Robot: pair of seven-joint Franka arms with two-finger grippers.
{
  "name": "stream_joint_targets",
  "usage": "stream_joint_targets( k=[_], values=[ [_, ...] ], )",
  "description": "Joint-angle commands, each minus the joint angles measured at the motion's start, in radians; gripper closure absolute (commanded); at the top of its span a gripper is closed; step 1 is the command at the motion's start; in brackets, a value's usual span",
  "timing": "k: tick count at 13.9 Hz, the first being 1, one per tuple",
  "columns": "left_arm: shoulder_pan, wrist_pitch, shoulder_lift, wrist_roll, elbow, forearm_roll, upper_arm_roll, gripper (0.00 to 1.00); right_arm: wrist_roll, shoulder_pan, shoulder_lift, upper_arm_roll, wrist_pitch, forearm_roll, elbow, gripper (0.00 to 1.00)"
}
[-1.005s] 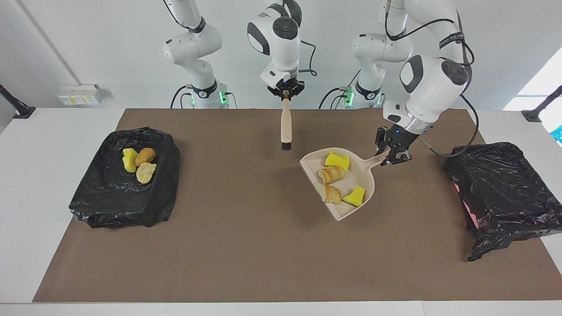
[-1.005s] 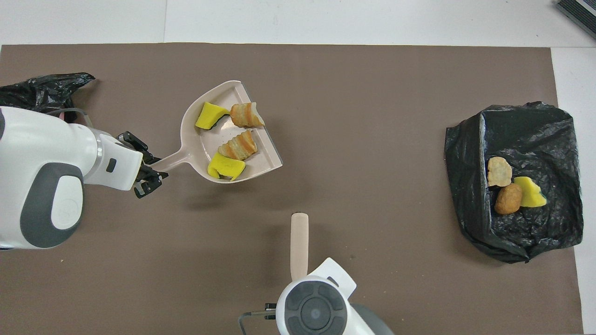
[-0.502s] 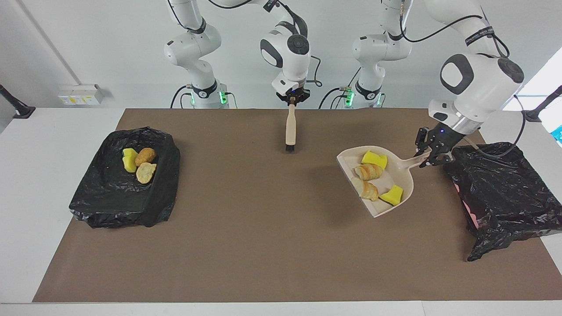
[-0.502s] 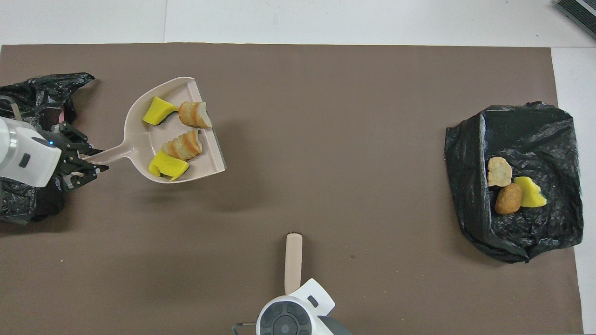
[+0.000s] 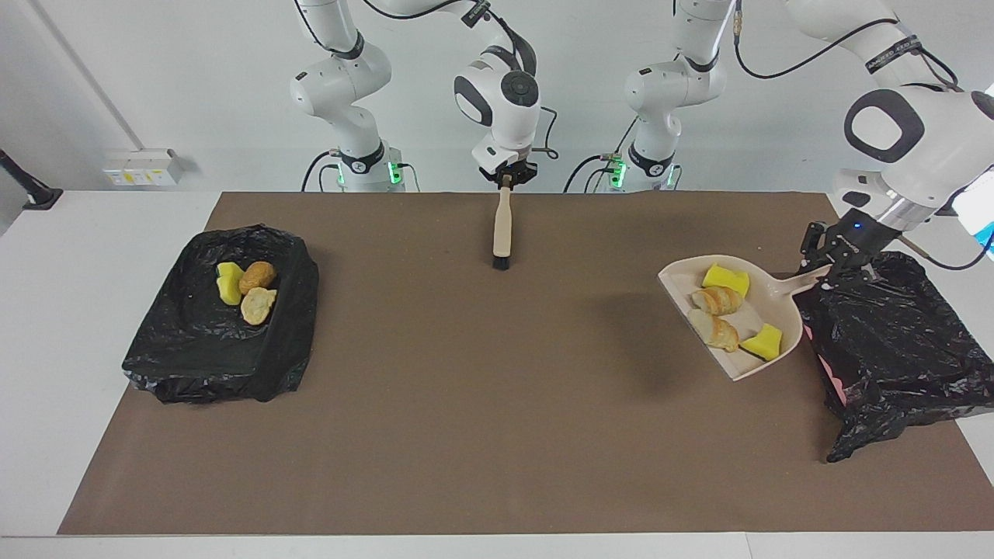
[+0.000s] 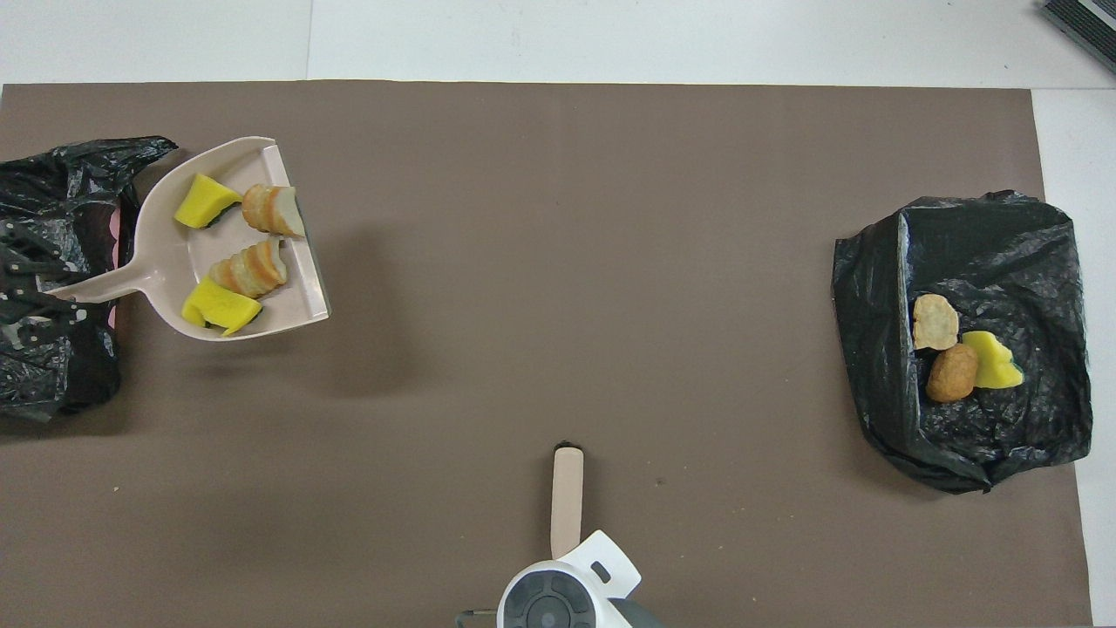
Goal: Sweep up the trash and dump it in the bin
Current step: 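Tip the dustpan into the black bag with the left gripper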
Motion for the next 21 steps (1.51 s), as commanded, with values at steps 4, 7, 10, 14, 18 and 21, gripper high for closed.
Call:
stream_joint_targets(
  k=[4,7,10,14,18,21],
  values=[
    [0.134,-0.148,0.148,0.021,0.280,0.115,-0.018,1.00,-0.089,-0.001,-0.026,-0.004,0.018,-0.013,-0.031,1.00],
    [0.173,-0.171,0.205,0.080,0.391,0.134,-0.009,1.00,-0.080,-0.007,-0.021,-0.004,0.021,-0.013,-0.030,1.00],
    [0.188,-0.153,0.234,0.111,0.445,0.225,-0.009,1.00,-0.089,-0.010,-0.011,-0.005,0.021,-0.015,-0.011,0.00],
    [0.210,-0.093,0.275,0.110,0.521,0.357,0.003,1.00,-0.107,-0.056,-0.001,-0.012,0.021,-0.037,0.048,0.00],
    [0.190,-0.012,0.280,0.103,0.517,0.550,0.002,1.00,-0.124,-0.165,-0.004,-0.013,0.009,-0.108,0.140,0.00],
    [0.155,0.020,0.277,0.102,0.503,0.690,0.002,1.00,-0.170,-0.263,-0.006,-0.013,-0.003,-0.157,0.208,0.00]
  ],
)
